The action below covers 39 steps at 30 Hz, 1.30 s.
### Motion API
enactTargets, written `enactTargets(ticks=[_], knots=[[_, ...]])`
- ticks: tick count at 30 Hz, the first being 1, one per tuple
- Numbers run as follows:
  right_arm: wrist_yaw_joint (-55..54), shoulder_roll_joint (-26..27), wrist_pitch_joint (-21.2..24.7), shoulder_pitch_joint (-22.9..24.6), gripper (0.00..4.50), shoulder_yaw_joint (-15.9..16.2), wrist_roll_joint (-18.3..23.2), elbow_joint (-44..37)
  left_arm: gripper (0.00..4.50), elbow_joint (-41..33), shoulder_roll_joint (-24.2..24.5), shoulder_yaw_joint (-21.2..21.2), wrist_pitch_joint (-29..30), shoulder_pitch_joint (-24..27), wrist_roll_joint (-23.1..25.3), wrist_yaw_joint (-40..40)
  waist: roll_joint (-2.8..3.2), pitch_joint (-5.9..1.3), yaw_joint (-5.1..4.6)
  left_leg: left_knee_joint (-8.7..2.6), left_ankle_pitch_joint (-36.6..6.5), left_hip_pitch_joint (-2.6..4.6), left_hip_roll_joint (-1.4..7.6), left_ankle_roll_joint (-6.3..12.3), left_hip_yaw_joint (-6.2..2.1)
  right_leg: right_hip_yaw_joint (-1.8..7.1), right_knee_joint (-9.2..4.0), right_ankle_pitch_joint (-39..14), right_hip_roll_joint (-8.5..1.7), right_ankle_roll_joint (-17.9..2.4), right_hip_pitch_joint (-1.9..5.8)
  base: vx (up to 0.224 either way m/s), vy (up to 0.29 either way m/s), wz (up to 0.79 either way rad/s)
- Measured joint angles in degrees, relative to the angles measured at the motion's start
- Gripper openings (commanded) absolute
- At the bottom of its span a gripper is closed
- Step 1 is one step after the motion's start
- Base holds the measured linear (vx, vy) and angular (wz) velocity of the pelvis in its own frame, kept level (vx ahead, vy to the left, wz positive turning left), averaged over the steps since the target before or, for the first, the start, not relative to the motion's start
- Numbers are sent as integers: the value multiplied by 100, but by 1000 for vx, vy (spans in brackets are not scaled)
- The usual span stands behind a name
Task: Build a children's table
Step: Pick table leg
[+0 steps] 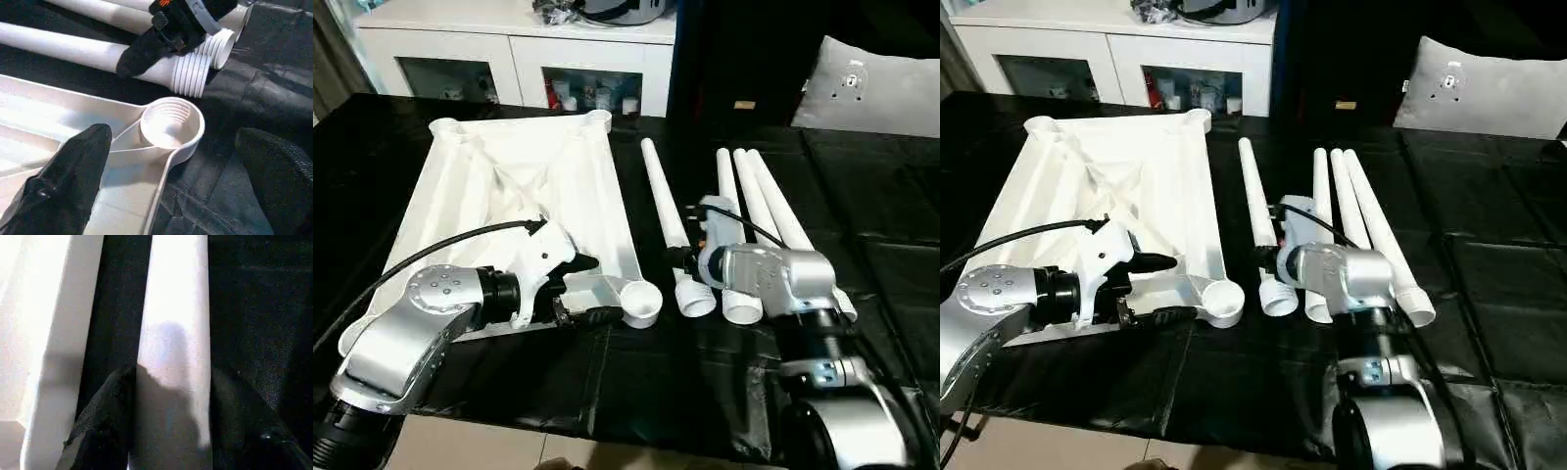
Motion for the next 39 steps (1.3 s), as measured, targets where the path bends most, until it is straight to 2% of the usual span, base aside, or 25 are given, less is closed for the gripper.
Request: enactTargets(ticks=[5,7,11,13,15,18,22,28,39], knots=[[-36,26,-960,341,186,60,-85,-461,450,-24,-111,26,-167,0,21,150,15,9,7,0,10,-6,2,-17,4,-1,-2,1,0,0,-5,0,0,0],[9,9,-1148,386,186,21,-65,-707,450,-23,-205,56,-271,0,67,261,22,12,9,-1,10,-5,4,-17,3,-3,-3,1,0,0,-5,0,0,0],[506,215,-911,350,186,-682,751,-964,450,271,-506,205,-505,-225,180,617,50,23,7,0,7,-5,6,-10,3,-3,-2,3,1,0,-2,0,0,0],[1054,162,-900,382,186,-732,1161,-1156,450,700,-793,436,-690,-501,147,825,78,38,15,0,6,-8,6,13,3,-5,-4,13,1,-6,-2,0,0,0],[1396,131,-943,438,186,-722,1399,-1332,450,941,-966,595,-751,-671,68,962,84,35,15,0,6,-6,8,14,3,-8,-2,14,1,-7,-2,0,0,0],[2127,22,-1200,798,186,-699,1803,-1640,450,1380,-1510,1031,-679,-1086,-361,1264,85,35,77,0,7,-10,11,18,3,-13,-4,15,1,-8,-2,0,0,0],[2864,-98,-1239,1107,185,-753,2204,-1869,450,1580,-2314,1791,-132,-1643,-1551,1529,85,35,129,2,11,-15,11,30,3,-15,-6,18,0,-14,-3,0,0,0],[3449,-224,-1255,1287,185,-874,2750,-2264,450,1709,-2887,2208,209,-2036,-2585,1744,87,35,146,1,32,-14,14,66,3,-20,-5,20,-1,-17,-3,0,0,0],[3918,-306,-1187,1568,184,-839,3400,-2683,450,1865,-3118,2193,405,-2259,-2847,1775,108,39,140,-1,38,-21,15,77,3,-23,-18,24,-1,-23,-2,0,0,0]])
